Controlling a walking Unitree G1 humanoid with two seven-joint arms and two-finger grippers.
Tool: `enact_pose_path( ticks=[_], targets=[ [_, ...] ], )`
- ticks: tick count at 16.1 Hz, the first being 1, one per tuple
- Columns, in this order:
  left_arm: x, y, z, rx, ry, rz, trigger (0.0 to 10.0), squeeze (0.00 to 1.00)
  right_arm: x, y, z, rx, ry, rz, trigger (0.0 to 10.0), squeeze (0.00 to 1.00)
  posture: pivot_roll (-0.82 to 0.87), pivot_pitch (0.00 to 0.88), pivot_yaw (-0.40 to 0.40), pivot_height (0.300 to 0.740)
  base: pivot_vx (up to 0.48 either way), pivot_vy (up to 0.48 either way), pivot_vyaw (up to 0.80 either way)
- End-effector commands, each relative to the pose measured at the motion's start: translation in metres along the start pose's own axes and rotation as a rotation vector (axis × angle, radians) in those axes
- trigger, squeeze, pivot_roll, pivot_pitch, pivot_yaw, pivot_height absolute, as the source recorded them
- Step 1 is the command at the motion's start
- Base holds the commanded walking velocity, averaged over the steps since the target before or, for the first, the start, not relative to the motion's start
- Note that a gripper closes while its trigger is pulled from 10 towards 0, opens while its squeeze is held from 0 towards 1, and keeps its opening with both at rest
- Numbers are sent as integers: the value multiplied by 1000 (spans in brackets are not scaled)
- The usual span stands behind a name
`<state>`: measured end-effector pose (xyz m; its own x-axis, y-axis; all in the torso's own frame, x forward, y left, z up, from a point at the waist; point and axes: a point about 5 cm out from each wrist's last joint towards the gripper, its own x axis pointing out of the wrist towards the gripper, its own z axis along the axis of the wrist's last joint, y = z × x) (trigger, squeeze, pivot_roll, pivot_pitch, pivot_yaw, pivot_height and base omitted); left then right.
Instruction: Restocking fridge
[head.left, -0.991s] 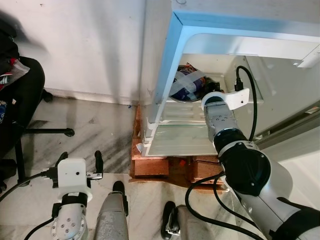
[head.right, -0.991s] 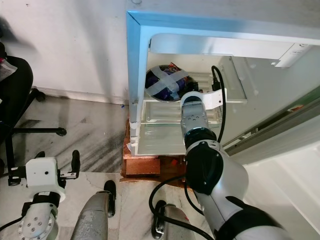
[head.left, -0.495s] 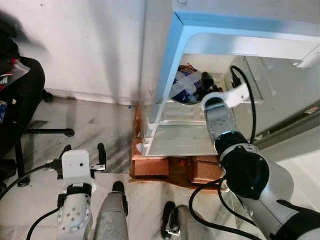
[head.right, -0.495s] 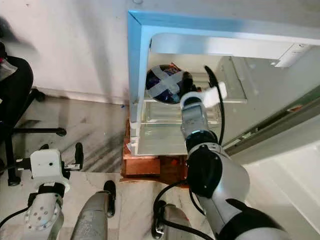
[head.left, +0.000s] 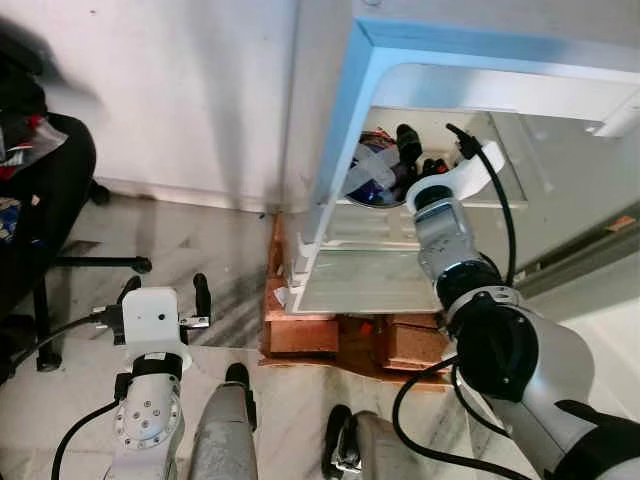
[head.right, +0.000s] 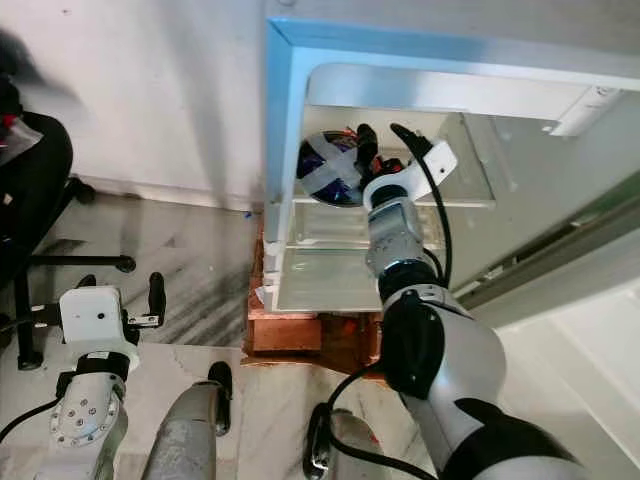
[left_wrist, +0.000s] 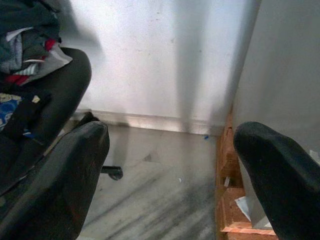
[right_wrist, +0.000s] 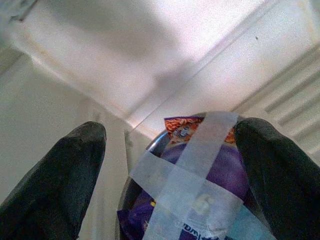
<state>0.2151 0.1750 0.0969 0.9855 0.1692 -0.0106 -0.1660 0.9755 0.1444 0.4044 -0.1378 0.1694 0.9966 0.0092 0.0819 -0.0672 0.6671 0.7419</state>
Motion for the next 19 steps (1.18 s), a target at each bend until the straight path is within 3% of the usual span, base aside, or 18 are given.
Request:
enact_pose_path(
  ticks=[1,6,7,8,11,14,15,16,18,19],
  targets=[
    [-2,-2,-5,5,16,-5,10000,0,-2,-6,7,-34,-30,25,10000,1000,327,206,-125,740,0,0,0],
    [3,-4,-5,10,3,-20,10000,0,-3,-4,18,-121,-79,109,10000,1000,314,189,-112,740,0,0,0],
    [4,-5,-5,11,0,-22,10000,0,-3,-3,21,-174,-90,127,10000,1000,312,183,-109,740,0,0,0],
    [5,-6,-4,22,-14,-30,10000,0,-5,0,24,-326,-102,182,10000,1000,309,179,-109,740,0,0,0],
    [6,-6,-5,27,-17,-33,10000,0,-12,-5,27,-514,-143,214,10000,980,296,167,-107,740,0,0,0],
    [8,-9,-7,24,-20,-44,10000,0,-17,-11,27,-540,-157,181,10000,933,285,162,-103,740,0,0,0],
    [9,-10,-7,24,-22,-50,10000,0,-18,-13,22,-541,-145,169,10000,220,285,162,-103,740,0,0,0],
    [9,-10,-7,25,-23,-52,10000,0,-19,-13,21,-542,-144,167,10000,0,285,162,-103,740,0,0,0],
    [11,-10,-6,27,-28,-51,10000,0,-20,-11,20,-610,-158,166,10000,0,284,158,-102,740,0,0,0],
    [11,-9,-7,29,-28,-49,10000,0,-21,-11,21,-687,-160,156,10000,0,284,158,-102,740,0,0,0]
  ],
)
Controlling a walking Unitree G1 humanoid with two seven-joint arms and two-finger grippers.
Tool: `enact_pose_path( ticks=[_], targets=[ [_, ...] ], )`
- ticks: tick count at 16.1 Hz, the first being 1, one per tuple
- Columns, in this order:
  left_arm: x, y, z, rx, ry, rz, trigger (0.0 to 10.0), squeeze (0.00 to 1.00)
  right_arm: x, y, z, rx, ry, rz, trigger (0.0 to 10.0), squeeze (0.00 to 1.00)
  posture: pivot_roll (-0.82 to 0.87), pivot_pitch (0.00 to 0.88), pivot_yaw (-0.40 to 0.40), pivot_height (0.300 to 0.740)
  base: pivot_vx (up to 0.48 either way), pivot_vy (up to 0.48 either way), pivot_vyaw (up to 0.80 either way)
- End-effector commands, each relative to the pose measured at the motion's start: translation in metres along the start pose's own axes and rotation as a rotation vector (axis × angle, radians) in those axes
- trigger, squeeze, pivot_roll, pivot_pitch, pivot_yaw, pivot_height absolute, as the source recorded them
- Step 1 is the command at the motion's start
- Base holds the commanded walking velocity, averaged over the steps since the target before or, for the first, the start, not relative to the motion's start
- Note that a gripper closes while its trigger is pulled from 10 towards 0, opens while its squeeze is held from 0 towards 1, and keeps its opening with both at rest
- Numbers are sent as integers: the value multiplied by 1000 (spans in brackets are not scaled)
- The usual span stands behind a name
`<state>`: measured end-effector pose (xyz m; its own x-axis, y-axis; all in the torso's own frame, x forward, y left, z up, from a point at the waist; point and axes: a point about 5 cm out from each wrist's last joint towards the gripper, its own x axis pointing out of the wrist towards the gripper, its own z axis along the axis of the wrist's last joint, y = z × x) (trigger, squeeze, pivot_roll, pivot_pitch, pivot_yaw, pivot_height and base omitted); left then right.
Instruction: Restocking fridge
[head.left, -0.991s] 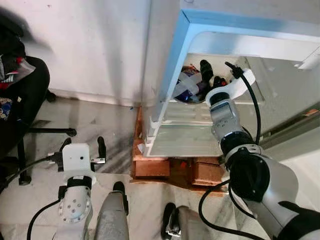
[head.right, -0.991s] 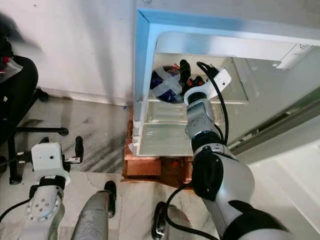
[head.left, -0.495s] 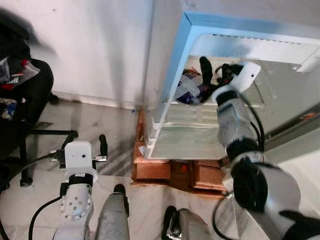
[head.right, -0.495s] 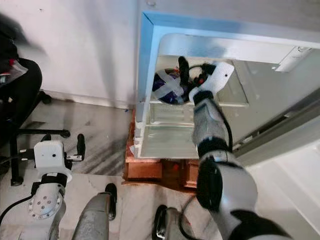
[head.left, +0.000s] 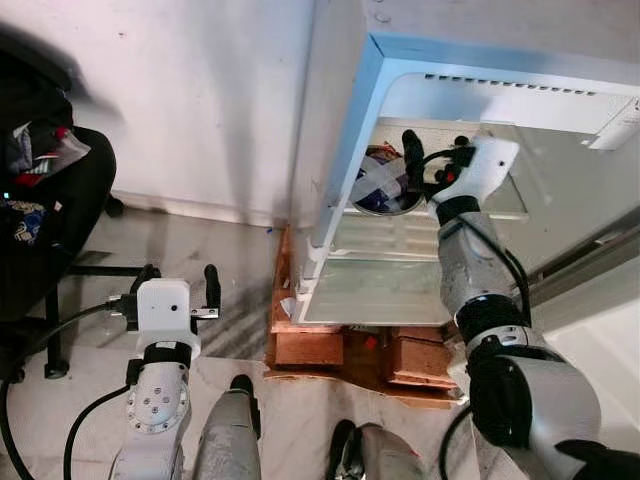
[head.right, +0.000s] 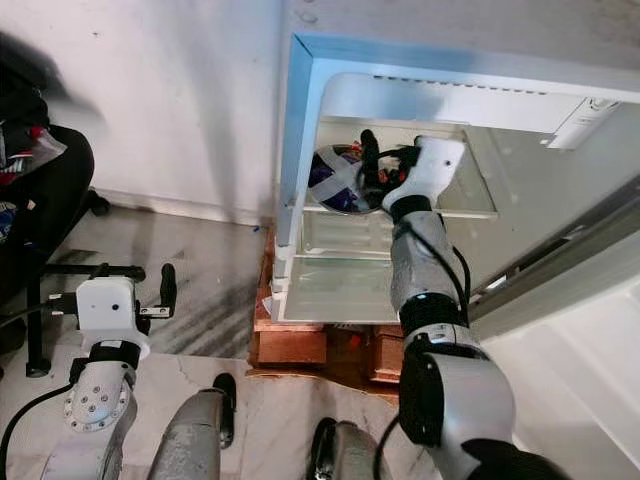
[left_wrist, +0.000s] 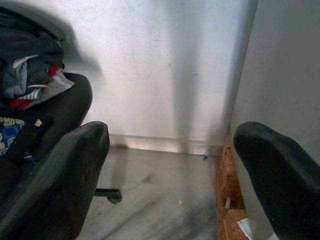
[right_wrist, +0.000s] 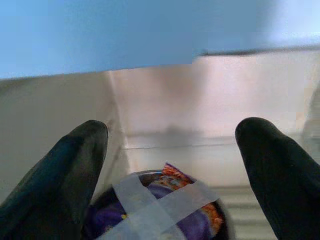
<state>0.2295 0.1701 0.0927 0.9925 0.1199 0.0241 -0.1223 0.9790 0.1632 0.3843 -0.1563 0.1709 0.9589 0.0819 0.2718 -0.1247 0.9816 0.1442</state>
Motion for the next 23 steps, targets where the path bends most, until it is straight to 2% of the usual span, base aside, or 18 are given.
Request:
enact_pose_path(
  ticks=[1,4,6,10,12,14,18,21,23],
  targets=[
    [-3,-1,-4,12,13,-3,10000,0,-5,-7,-1,-60,0,-15,10000,0,285,155,-105,740,0,0,0],
    [-5,-2,-5,24,10,-10,10000,0,-24,-16,-18,-114,63,-18,10000,0,280,152,-105,740,0,0,0],
    [-4,-3,-6,28,10,-15,10000,0,-48,-30,-34,-181,120,-34,10000,0,267,150,-100,740,0,0,0],
    [-1,-5,-6,31,4,-28,10000,0,-76,-44,-51,-192,222,-83,10000,0,254,145,-89,740,0,0,0],
    [0,-6,-6,29,0,-31,10000,0,-82,-45,-52,-201,224,-91,10000,0,253,143,-87,740,0,0,0],
    [1,-5,-7,29,11,-25,10000,0,-96,-42,-54,-191,229,-86,10000,0,249,135,-86,740,0,0,0],
    [4,-6,-4,66,1,-39,10000,0,-125,-25,-62,-144,268,-73,10000,0,244,140,-78,740,0,0,0],
    [8,-6,3,84,-18,-51,10000,0,-130,-15,-58,-124,267,-85,10000,0,253,151,-59,740,0,0,0],
    [8,-6,4,92,-21,-66,10000,0,-136,-18,-60,-109,277,-119,10000,0,245,142,-53,740,0,0,0]
  ],
)
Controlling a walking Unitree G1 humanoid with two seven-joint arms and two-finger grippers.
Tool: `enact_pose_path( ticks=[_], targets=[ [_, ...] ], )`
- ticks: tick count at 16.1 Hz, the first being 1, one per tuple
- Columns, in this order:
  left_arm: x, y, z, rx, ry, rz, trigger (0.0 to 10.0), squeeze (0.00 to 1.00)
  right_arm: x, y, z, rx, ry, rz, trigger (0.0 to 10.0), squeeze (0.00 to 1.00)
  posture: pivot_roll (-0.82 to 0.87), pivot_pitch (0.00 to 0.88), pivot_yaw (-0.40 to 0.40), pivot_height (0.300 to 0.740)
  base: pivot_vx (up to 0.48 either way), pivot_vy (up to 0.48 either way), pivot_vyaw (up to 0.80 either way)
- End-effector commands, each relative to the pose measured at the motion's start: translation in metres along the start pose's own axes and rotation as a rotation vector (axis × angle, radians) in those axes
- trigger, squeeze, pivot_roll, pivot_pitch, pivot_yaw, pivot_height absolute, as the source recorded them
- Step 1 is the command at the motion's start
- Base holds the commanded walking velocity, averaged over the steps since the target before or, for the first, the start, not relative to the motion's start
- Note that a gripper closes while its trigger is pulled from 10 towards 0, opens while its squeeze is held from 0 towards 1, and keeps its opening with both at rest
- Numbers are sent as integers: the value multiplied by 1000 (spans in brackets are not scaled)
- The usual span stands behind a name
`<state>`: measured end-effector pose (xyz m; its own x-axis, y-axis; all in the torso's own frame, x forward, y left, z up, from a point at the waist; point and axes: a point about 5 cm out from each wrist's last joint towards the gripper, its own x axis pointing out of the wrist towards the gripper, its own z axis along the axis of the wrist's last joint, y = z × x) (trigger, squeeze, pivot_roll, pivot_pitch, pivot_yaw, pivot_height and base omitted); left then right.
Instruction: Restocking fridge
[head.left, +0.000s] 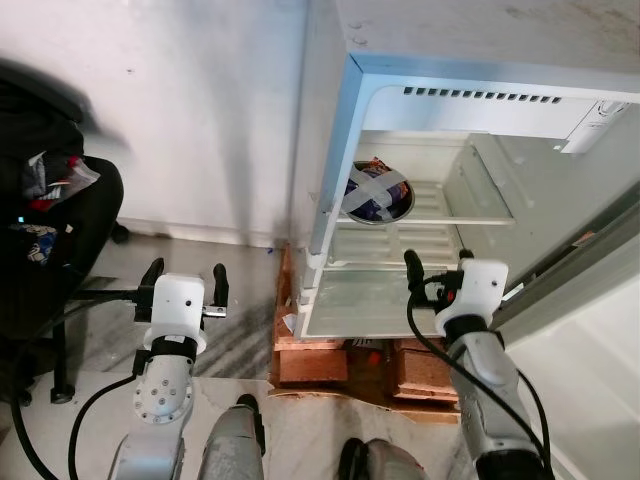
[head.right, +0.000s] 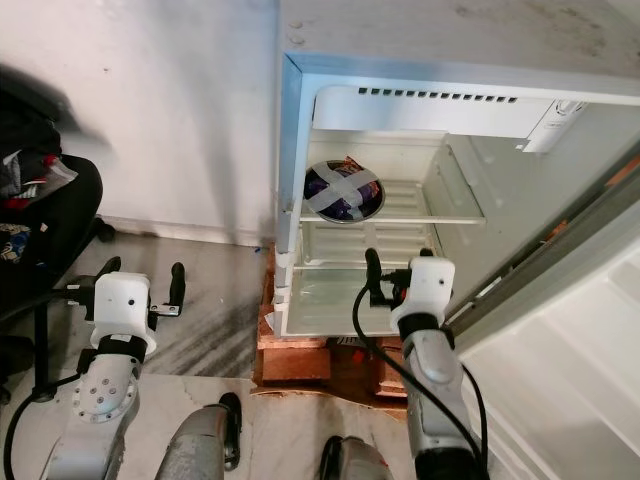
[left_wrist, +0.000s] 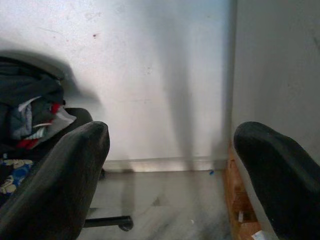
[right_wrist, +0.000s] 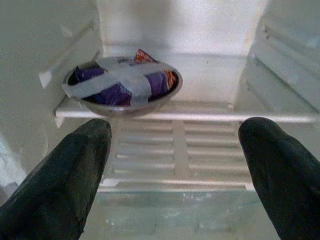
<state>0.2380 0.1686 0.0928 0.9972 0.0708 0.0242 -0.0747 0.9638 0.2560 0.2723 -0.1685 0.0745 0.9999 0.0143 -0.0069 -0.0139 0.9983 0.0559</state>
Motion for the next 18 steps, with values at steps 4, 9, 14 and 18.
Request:
enact_pose_path(
  ticks=[4,9,14,18],
  targets=[
    [7,-16,-1,-8,1,-75,10000,0,-11,-12,-4,-2,43,-58,10000,0,210,114,-49,740,-285,0,-339],
    [13,-22,0,-18,-8,-86,10000,0,-5,-14,-2,-2,43,-72,10000,0,209,84,-49,740,-346,0,-91],
    [17,-18,-4,-17,-1,-77,10000,0,3,-11,1,4,33,-71,10000,0,214,62,-50,740,-162,0,0],
    [21,-20,-4,-11,-1,-101,10000,0,7,-16,0,-8,47,-84,10000,0,241,48,-61,740,0,0,0]
  ],
)
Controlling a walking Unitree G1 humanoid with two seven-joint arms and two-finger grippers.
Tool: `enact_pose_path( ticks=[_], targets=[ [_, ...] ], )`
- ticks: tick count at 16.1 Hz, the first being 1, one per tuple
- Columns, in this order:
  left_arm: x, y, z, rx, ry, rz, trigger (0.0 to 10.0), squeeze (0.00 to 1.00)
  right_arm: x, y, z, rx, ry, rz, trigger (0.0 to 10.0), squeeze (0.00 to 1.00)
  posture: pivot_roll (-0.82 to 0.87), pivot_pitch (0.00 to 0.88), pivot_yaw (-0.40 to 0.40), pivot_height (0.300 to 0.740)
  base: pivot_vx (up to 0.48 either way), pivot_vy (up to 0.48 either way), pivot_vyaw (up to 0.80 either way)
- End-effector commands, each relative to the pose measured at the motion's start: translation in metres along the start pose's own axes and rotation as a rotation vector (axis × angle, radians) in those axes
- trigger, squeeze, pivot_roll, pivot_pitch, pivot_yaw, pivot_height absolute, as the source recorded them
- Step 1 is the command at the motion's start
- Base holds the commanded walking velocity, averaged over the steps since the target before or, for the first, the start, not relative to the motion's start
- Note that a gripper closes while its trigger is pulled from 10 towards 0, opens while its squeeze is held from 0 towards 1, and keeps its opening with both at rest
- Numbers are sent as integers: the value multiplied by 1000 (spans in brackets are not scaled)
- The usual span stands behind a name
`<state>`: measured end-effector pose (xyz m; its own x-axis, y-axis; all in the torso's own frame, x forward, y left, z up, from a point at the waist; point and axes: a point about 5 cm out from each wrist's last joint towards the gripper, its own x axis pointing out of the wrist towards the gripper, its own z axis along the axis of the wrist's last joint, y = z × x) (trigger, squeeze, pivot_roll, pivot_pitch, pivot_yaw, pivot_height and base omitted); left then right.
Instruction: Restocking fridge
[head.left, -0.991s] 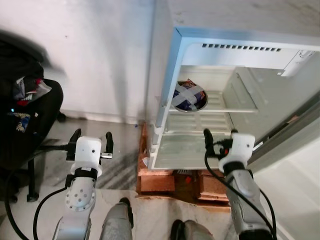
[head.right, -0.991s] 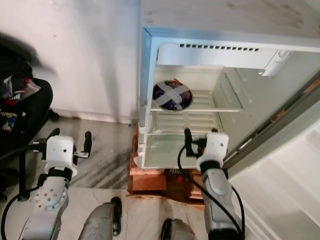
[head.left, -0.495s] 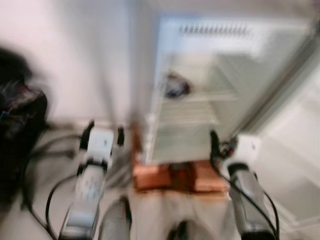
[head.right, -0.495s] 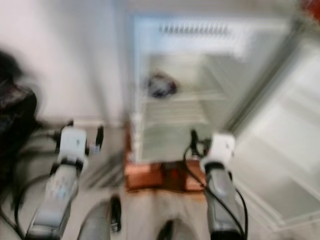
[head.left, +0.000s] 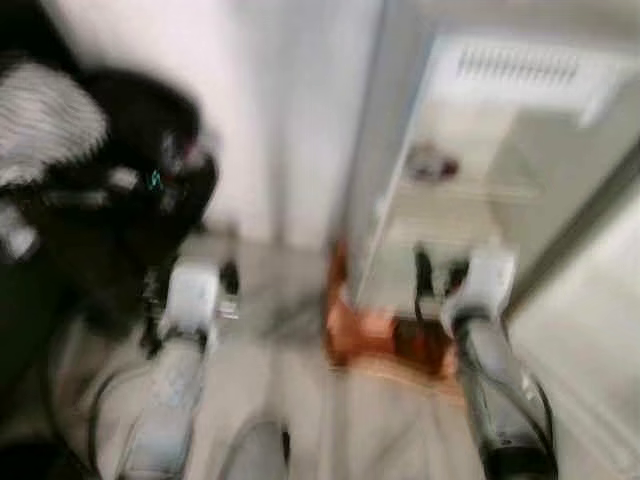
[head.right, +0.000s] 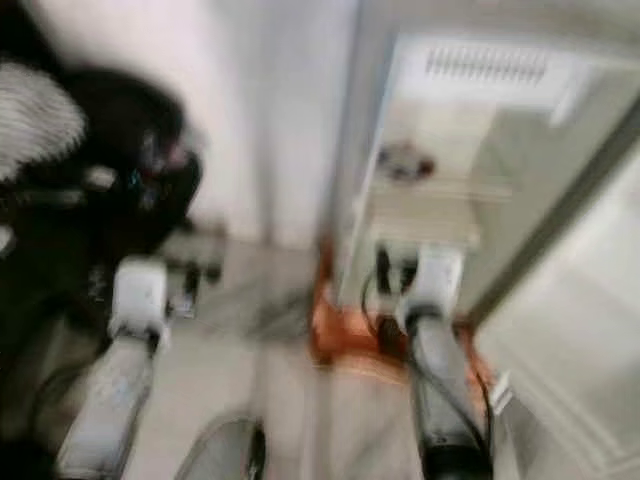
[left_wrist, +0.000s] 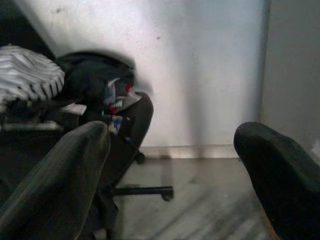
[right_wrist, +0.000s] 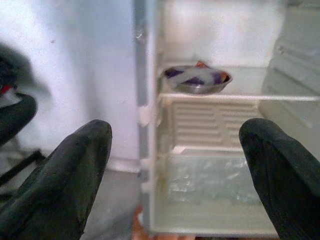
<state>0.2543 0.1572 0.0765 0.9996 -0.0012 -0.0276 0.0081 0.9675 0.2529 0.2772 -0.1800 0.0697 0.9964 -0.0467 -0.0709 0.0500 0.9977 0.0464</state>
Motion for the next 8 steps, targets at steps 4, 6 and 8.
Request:
enact_pose_path(
  ticks=[4,6,8],
  targets=[
    [7,2,9,96,-32,-185,10000,0,8,-10,-2,-51,53,-5,10000,0,225,72,-90,740,0,0,0],
    [9,6,3,109,-10,-242,10000,0,12,-8,-4,-49,74,4,10000,0,212,57,-81,740,0,0,0],
    [8,5,-3,72,8,-265,10000,0,13,-6,-4,-27,82,-4,10000,0,188,35,-82,740,0,0,0]
  ],
)
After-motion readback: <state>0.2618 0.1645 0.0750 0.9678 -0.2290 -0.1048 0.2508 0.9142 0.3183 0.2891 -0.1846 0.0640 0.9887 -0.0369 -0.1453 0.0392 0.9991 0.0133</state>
